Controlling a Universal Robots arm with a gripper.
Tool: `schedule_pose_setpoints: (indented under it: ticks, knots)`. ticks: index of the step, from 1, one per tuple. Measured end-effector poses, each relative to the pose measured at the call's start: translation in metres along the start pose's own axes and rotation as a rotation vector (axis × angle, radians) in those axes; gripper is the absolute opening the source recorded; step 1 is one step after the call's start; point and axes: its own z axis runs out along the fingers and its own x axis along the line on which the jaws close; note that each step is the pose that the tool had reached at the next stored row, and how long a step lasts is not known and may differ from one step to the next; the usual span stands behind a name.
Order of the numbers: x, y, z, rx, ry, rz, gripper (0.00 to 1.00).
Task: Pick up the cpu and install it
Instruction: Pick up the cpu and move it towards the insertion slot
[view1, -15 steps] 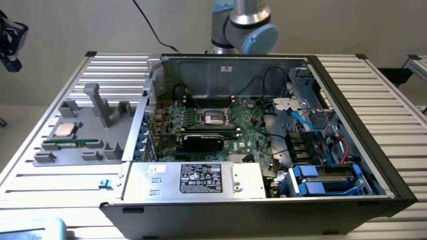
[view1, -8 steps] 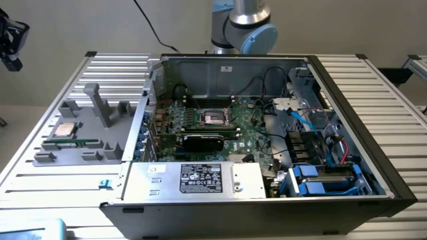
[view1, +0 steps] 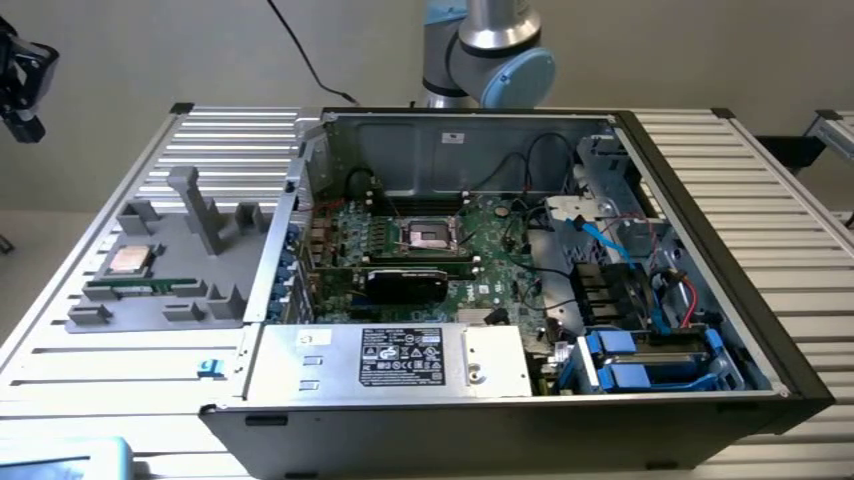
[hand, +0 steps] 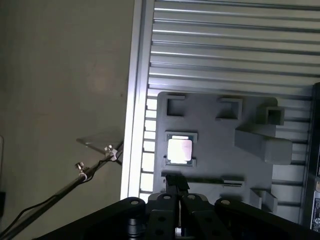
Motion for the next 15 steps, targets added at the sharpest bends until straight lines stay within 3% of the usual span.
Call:
schedule_pose_setpoints:
  ticks: [5, 8, 9, 11, 12, 15]
  knots:
    - [0.0000, 0.0000, 0.0000, 0.0000, 0.0001, 0.000, 0.12]
    - [0.0000, 0.0000, 0.0000, 0.0000, 0.0000, 0.000, 0.29]
    - [0.0000, 0.0000, 0.0000, 0.0000, 0.0000, 0.000, 0.29]
    - [0.0000, 0.0000, 0.0000, 0.0000, 0.0000, 0.000, 0.41]
    - [0.0000, 0.0000, 0.0000, 0.0000, 0.0000, 0.000, 0.41]
    - [0.0000, 0.0000, 0.0000, 0.0000, 0.0000, 0.000, 0.59]
